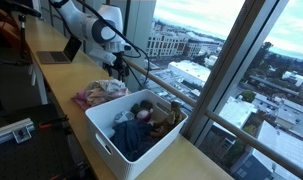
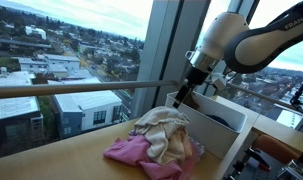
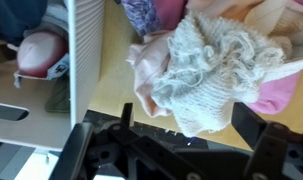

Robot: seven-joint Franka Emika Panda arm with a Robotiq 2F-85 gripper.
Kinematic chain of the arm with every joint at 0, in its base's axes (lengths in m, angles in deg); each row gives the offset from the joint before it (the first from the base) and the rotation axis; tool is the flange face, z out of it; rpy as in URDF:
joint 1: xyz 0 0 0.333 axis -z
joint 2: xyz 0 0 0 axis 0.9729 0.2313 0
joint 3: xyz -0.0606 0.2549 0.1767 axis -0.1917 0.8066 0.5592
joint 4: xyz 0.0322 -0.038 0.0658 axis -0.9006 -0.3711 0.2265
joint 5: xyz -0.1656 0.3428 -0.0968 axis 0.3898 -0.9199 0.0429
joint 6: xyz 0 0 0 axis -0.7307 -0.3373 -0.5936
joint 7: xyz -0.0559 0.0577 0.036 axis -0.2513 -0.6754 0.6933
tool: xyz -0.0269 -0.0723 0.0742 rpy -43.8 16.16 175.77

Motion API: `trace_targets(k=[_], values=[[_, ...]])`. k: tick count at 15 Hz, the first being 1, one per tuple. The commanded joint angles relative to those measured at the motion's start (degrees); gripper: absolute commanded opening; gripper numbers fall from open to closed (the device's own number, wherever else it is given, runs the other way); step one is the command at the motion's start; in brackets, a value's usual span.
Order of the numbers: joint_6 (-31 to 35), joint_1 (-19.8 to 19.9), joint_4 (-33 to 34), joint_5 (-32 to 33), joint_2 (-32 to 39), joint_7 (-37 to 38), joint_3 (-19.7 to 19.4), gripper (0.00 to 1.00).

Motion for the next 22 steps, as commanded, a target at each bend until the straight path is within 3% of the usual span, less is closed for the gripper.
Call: trace_targets(k=[1, 9, 13, 19, 22], values=[[-0.8, 2.4, -2.1, -1.6, -4.9, -3.4, -2.2, 1.0], [1.4, 8.0, -3.7, 2.2, -3.4, -6.3, -10.2, 1.0], [2.6, 10.3, -3.7, 3.3, 2.6, -7.1, -12.9, 1.0], [5.8, 14.1, -2.0, 1.9, 14.2, -9.2, -13.7, 1.0], [7.5, 13.8, -0.8, 2.4, 19.4, -8.3, -14.0, 1.0]])
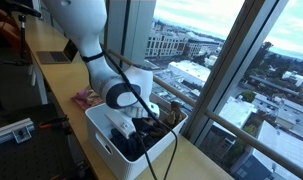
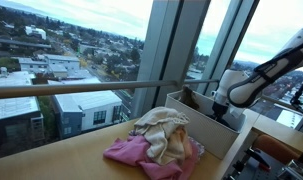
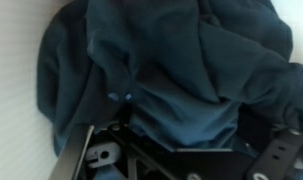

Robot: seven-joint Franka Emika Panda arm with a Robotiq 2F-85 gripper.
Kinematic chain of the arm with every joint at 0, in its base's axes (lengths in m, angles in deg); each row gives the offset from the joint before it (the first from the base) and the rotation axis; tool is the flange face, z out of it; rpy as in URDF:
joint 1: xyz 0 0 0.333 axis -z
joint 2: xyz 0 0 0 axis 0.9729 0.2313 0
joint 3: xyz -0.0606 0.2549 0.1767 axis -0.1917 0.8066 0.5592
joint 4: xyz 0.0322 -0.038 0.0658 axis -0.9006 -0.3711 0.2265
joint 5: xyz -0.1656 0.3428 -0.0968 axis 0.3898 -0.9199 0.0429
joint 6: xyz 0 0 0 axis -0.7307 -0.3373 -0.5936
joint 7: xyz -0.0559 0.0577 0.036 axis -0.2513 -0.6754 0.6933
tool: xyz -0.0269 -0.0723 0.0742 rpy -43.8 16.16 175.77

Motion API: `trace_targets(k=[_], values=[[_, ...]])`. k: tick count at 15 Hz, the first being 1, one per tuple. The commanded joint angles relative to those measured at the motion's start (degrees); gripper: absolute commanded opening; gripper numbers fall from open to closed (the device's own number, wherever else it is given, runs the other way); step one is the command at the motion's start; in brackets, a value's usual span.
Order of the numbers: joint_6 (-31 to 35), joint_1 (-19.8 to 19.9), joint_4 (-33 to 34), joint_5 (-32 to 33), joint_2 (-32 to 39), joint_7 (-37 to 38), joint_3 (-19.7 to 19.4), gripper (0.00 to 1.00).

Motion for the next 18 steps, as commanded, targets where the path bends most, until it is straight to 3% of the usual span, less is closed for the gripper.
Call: trace_targets(k=[1, 3, 4, 6, 15, 18], values=[[2.0, -1.2, 2.7, 0.1, 6.1, -0.2, -0.7, 1.0], [2.7, -2.4, 3.3, 0.5, 7.8, 0.2, -0.8, 0.97], [2.9, -2.8, 3.3, 0.5, 7.8, 0.2, -0.7, 0.73], [3.2, -3.8, 2.6, 0.7, 7.0, 0.4, -0.5, 0.71], [2.4, -6.3, -1.0, -0.1, 0.1, -0.2, 2.0, 0.05], [1.8, -7.0, -1.8, -0.4, -2.8, 0.0, 3.1, 0.0]])
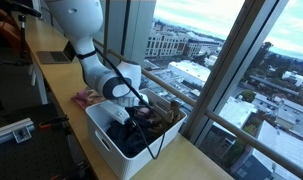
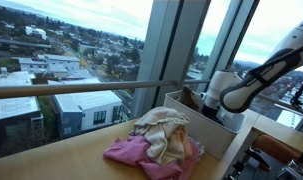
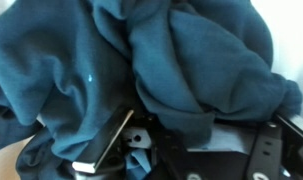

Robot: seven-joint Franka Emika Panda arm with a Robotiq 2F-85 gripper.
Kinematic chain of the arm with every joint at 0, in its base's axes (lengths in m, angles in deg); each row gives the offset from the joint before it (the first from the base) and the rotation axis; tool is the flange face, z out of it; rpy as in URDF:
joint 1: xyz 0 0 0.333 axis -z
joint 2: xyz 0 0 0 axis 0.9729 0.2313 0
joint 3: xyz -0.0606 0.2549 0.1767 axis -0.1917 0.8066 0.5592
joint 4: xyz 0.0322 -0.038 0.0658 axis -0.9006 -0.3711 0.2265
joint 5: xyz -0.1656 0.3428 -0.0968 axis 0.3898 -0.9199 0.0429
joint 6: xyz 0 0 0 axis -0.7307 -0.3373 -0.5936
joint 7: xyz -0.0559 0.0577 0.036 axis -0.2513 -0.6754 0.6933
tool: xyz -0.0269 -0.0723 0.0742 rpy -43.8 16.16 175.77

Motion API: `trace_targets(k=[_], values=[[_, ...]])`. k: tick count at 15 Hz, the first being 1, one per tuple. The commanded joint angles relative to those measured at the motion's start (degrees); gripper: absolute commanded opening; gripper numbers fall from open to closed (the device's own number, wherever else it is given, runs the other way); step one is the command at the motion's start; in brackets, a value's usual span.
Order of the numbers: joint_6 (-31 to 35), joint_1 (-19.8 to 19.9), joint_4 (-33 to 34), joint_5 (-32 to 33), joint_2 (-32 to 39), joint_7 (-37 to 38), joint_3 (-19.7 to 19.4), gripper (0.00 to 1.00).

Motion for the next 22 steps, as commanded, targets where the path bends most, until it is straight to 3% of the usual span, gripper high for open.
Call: trace_targets(k=[1, 7, 13, 17, 22], values=[[0.0, -1.0, -2.8, -0.7, -5.6, 0.1, 1.4, 0.0], [-2.9, -1.2, -4.3, -0.7, -16.8, -0.3, 1.3, 0.0], [-10.5, -3.4, -3.3, 1.0, -30.8, 2.0, 2.8, 0.0], [-17.5, -6.3, 0.0, 2.9, -37.7, 5.2, 6.8, 0.0], [-26.4, -10.5, 7.8, 6.8, -39.9, 11.7, 14.1, 0.0]])
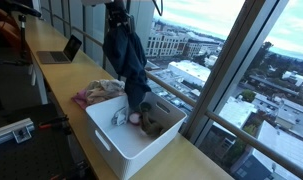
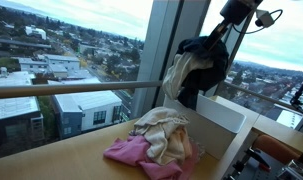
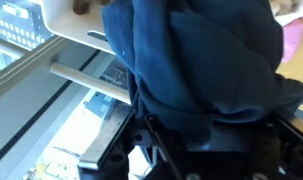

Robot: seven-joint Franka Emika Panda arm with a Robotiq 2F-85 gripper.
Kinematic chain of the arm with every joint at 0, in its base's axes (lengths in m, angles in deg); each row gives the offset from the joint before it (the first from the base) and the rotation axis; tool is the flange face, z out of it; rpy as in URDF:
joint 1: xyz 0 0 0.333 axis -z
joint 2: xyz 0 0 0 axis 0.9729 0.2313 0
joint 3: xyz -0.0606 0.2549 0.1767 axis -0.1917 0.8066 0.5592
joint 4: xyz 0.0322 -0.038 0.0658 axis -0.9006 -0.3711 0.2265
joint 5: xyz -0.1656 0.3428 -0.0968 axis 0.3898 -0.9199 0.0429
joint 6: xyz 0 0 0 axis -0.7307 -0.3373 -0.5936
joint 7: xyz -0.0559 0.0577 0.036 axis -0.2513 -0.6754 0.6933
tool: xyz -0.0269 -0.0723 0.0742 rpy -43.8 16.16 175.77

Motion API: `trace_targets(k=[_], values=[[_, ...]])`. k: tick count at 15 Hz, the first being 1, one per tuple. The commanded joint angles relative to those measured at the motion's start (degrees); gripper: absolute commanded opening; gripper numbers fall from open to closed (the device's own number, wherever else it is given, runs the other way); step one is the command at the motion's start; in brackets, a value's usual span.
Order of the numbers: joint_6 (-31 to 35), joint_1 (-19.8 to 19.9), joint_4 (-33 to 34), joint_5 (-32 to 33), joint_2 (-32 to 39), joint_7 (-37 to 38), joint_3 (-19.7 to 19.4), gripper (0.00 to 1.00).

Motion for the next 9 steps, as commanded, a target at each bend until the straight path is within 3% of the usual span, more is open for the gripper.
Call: trace_targets(k=[1, 5, 9], values=[[-5.8, -2.3, 6.1, 3.1, 0.3, 4.4, 4.4, 0.0], [-6.1, -3.6, 8.0, 3.9, 3.3, 6.0, 6.6, 0.0], [-2.5, -3.6, 6.0, 3.1, 9.2, 5.9, 5.6, 0.0]])
